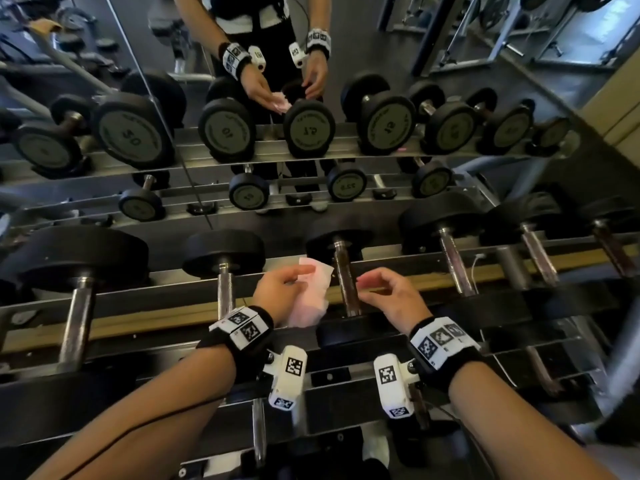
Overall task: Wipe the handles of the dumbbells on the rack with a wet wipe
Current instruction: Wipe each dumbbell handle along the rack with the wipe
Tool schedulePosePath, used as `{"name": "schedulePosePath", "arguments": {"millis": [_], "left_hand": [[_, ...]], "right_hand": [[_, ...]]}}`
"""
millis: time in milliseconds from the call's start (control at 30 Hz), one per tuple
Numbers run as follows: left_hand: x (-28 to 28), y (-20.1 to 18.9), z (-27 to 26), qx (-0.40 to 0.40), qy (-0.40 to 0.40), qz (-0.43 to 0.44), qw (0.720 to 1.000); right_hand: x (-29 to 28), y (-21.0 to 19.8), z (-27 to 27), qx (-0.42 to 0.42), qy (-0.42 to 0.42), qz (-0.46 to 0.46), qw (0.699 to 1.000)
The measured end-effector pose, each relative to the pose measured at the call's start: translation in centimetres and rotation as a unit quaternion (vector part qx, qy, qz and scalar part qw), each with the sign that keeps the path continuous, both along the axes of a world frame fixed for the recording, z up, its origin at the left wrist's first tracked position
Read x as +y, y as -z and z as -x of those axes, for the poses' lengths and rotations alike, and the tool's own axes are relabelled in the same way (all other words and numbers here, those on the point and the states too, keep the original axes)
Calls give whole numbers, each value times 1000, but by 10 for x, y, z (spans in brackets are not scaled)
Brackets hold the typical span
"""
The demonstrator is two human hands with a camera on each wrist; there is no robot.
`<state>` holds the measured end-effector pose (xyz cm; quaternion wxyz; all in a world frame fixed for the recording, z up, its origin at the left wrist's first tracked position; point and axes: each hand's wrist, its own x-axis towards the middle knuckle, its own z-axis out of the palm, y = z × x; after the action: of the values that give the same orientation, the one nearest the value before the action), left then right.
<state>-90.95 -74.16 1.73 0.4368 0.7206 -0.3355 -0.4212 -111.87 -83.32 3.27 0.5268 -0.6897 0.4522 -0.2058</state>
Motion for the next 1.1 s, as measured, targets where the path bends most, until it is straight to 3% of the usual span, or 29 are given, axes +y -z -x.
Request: {"name": "schedulePosePath", "arguments": {"millis": [167,500,733,933,1100], "left_hand": [[-26,13,10,24,-20,-35,999],[-52,14,29,138,-56,8,989],[-57,16,44,195,-139,9,971],[-38,21,42,252,-89,-26,963],[-51,16,40,251,-91,23,963]], "right_hand": [[11,16,13,-5,3,-27,1000],[18,38,23,-2,44,-97,994],[19,41,23,-10,49,-106,993],[19,41,25,-17,45,-109,993],[22,40,24,-19,58,-101,993]]}}
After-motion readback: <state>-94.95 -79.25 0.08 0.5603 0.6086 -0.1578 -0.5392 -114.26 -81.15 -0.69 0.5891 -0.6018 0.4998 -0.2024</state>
